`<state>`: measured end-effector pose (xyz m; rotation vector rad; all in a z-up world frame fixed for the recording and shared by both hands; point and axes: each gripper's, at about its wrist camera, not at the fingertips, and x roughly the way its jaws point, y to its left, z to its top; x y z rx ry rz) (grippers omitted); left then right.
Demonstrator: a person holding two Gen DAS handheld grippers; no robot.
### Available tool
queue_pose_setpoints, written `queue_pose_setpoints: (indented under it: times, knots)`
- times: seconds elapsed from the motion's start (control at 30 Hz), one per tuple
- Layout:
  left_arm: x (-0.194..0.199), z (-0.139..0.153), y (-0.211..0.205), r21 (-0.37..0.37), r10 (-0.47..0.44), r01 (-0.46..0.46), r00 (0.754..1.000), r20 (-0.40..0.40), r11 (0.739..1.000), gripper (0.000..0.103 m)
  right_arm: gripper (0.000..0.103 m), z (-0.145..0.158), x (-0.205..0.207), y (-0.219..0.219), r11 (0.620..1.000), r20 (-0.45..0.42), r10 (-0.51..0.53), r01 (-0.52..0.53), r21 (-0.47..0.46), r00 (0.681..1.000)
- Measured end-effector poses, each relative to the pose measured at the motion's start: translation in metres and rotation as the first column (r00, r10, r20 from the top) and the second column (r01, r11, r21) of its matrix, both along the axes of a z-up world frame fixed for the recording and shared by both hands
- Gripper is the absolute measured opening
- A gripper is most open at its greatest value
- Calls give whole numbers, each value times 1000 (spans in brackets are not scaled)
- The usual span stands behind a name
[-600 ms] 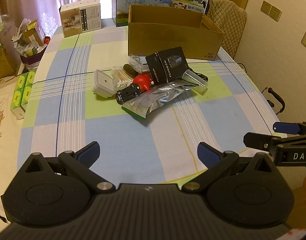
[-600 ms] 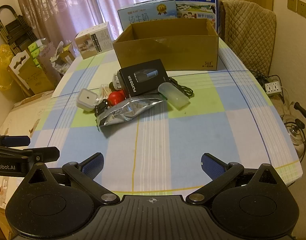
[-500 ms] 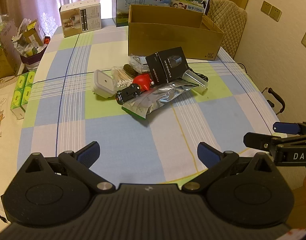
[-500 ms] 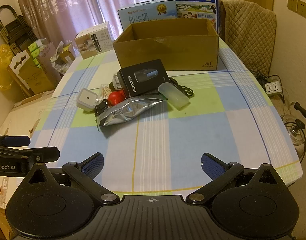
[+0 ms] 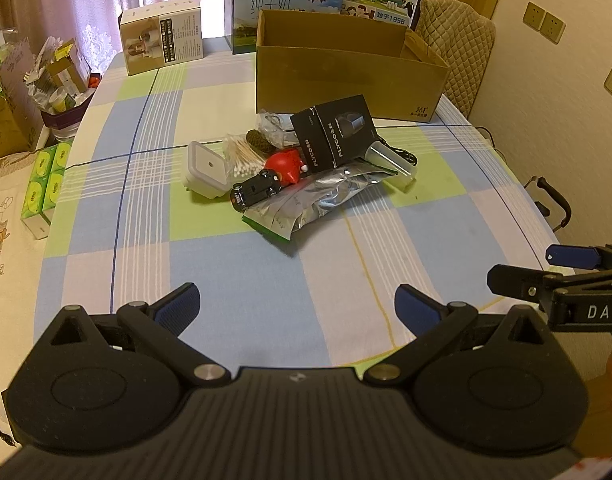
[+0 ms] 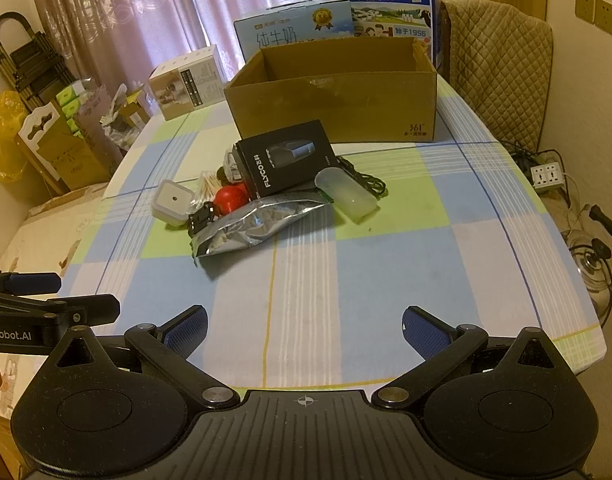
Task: Organize objects
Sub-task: 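Move both tools toward the cluster of items on the table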
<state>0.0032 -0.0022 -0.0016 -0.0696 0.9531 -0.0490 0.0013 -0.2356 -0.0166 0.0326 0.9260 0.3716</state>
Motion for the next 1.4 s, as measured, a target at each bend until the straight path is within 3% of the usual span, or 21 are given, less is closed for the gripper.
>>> queue_pose_setpoints:
  times: [0.9, 0.93, 1.4]
  knots:
    - [8, 0, 3, 3, 8, -8, 1000, -7, 1000, 102, 101, -3, 19, -15, 1000, -12, 2, -2, 26, 1000]
    - [15, 0, -2, 6, -26, 26, 1000, -10, 1000, 102, 101, -4, 21, -15, 1000, -12, 2, -2, 24, 1000]
    - [35, -5, -2, 5, 22, -22, 999, -32, 1000, 102, 101, -10, 53, -24, 997, -20, 57, -56, 46, 998]
